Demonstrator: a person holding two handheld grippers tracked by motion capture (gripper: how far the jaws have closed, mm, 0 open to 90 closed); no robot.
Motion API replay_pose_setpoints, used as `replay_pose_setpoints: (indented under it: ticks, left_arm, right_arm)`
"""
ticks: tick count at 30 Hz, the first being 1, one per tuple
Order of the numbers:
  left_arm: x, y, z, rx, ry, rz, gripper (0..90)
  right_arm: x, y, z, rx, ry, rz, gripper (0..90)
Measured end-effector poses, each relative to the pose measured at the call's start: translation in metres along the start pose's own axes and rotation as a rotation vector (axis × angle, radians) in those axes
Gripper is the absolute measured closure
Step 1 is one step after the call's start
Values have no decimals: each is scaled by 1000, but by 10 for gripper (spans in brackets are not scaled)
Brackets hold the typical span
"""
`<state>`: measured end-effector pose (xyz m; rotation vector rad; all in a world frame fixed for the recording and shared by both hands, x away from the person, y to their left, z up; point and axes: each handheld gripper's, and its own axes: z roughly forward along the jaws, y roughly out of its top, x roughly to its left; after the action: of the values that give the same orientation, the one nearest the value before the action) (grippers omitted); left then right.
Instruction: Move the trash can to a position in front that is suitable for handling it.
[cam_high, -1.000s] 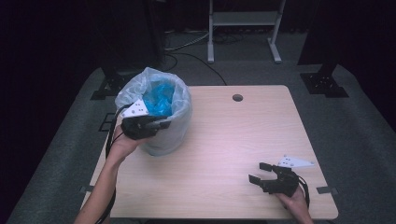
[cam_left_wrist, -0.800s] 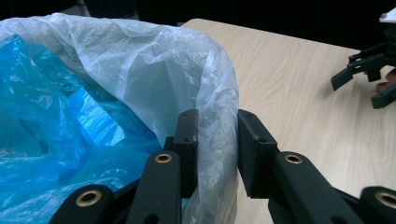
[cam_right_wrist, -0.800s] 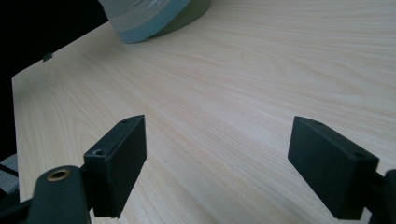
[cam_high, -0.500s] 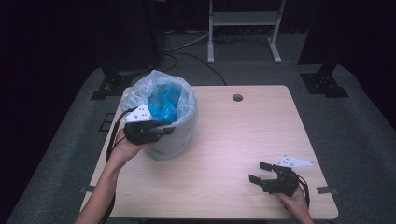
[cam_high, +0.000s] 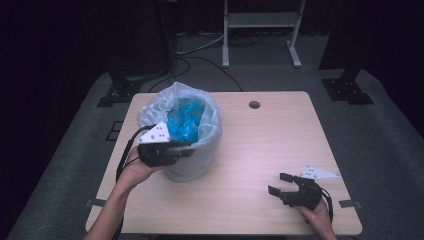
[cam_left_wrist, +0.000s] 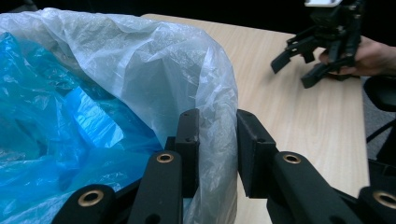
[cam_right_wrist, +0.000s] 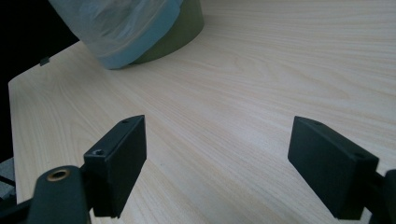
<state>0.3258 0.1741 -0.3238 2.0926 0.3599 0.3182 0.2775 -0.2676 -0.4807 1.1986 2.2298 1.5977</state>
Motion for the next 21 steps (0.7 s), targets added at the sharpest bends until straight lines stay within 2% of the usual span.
replay_pose_setpoints:
  ticks: [9, 15, 19, 21]
  left_arm:
    - [-21, 6, 2, 21, -13, 38, 731]
    - [-30, 8, 3, 20, -6, 38, 735]
    - [-35, 8, 3, 21, -21, 38, 734]
    - [-35, 9, 3, 9, -36, 24, 728]
  right_arm:
    - [-1, 0, 0, -4, 0, -2, 182]
    - [-2, 0, -1, -7, -10, -4, 182]
    - [-3, 0, -2, -10, -15, 3, 182]
    - [-3, 0, -2, -11, -16, 2, 182]
